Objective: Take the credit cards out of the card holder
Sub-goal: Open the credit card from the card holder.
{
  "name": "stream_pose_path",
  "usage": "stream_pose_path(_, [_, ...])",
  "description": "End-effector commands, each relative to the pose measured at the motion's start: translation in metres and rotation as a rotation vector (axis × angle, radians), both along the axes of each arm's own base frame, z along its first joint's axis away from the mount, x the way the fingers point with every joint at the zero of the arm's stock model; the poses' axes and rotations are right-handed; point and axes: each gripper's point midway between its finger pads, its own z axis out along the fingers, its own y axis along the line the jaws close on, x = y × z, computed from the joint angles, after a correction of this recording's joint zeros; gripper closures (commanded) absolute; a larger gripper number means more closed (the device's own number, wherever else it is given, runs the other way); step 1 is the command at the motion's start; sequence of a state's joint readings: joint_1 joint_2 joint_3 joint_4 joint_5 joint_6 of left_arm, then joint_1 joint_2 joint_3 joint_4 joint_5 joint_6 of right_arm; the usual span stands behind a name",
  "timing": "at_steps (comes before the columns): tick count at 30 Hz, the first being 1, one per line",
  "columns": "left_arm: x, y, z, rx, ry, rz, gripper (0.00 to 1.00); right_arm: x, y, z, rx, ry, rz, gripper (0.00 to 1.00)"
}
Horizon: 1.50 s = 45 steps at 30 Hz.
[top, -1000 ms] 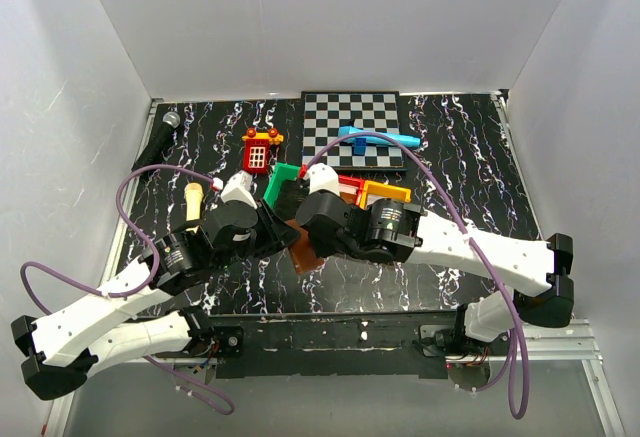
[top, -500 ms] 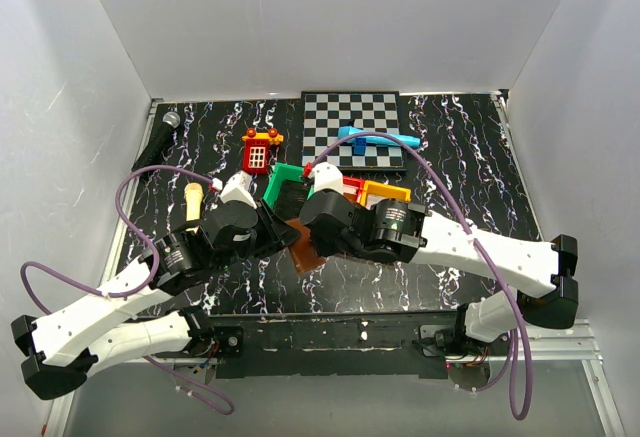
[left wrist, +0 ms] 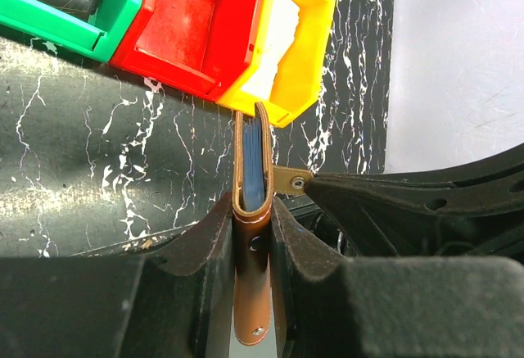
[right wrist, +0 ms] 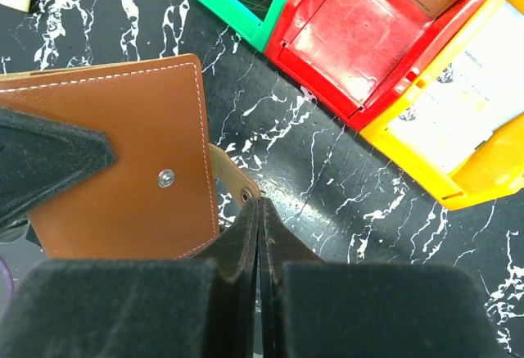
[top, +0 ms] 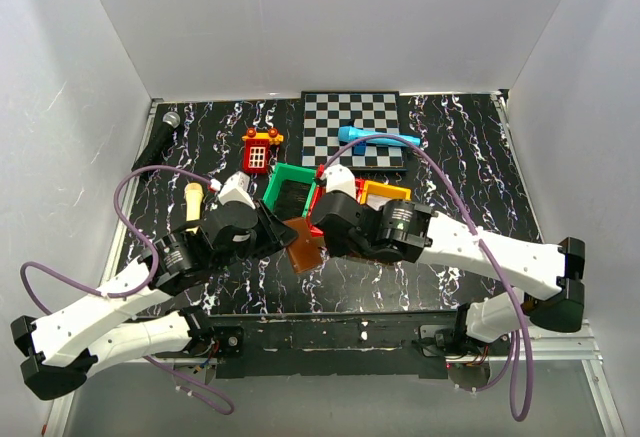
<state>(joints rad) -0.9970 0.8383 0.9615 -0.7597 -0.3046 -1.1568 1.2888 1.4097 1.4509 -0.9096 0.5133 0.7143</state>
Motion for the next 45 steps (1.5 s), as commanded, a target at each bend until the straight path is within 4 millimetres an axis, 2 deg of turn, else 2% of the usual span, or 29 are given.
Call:
stream_pose_path(1, [0.002, 0.002, 0.013, -0.041, -0.048, 0.000, 1.00, -0.001, 0.000, 0.017, 0.094, -0.022, 0.011, 0.99])
stream_pose_path(2, [0.001, 0.001, 0.014, -0.052, -0.055, -0.005, 1.00, -0.001, -0.002, 0.018, 0.095, -0.020, 0.005, 0.99])
stream_pose_path(6, [0.000, -0.002, 0.016, -0.073, -0.084, -0.034, 1.00, 0.001, -0.014, 0.021, 0.098, -0.020, -0.017, 0.76])
stream_pose_path(9, [-0.002, -0.004, 0.013, -0.048, -0.084, -0.060, 1.00, 0.001, -0.022, 0.037, 0.133, -0.051, -0.012, 0.61])
stream_pose_path(11, [-0.002, -0.006, 0.011, -0.040, -0.080, -0.074, 1.00, -0.004, -0.020, 0.051, 0.188, -0.069, 0.035, 0.57])
stream_pose_path(15, [-0.003, -0.011, 0.010, -0.031, -0.082, -0.097, 1.00, -0.026, 0.006, 0.082, 0.339, -0.083, 0.208, 0.57])
stream_pose_path(17, [-0.003, -0.012, 0.009, -0.023, -0.081, -0.105, 1.00, -0.039, 0.018, 0.090, 0.365, -0.088, 0.288, 0.59])
stream_pose_path(19, [-0.003, -0.013, 0.010, -0.023, -0.079, -0.111, 1.00, -0.051, 0.031, 0.086, 0.350, -0.044, 0.360, 0.63])
stream_pose_path(21, [-0.003, -0.015, 0.011, -0.025, -0.077, -0.119, 1.00, -0.053, 0.039, 0.072, 0.285, -0.009, 0.379, 0.69])
stream_pose_path(24, [-0.005, -0.016, 0.014, -0.030, -0.079, -0.132, 1.00, -0.044, 0.034, 0.052, 0.207, 0.010, 0.307, 0.76])
stream_pose_path(33, [-0.016, -0.022, 0.024, -0.121, -0.120, -0.196, 1.00, -0.025, 0.013, 0.024, 0.201, 0.060, 0.192, 0.82])
stream_pose_path(37, [-0.020, -0.022, 0.026, -0.143, -0.136, -0.217, 1.00, -0.018, 0.000, 0.021, 0.225, 0.067, 0.150, 0.83])
stream_pose_path(40, [-0.026, -0.026, 0.037, -0.194, -0.180, -0.268, 1.00, -0.018, -0.001, 0.021, 0.273, 0.075, 0.161, 0.83])
stream_pose_path(44, [-0.036, -0.036, 0.051, -0.260, -0.254, -0.358, 1.00, -0.025, 0.003, 0.034, 0.362, 0.075, 0.203, 0.80])
stream_pose_path(45, [-0.043, -0.040, 0.055, -0.282, -0.267, -0.411, 1.00, -0.026, 0.003, 0.039, 0.389, 0.074, 0.214, 0.79])
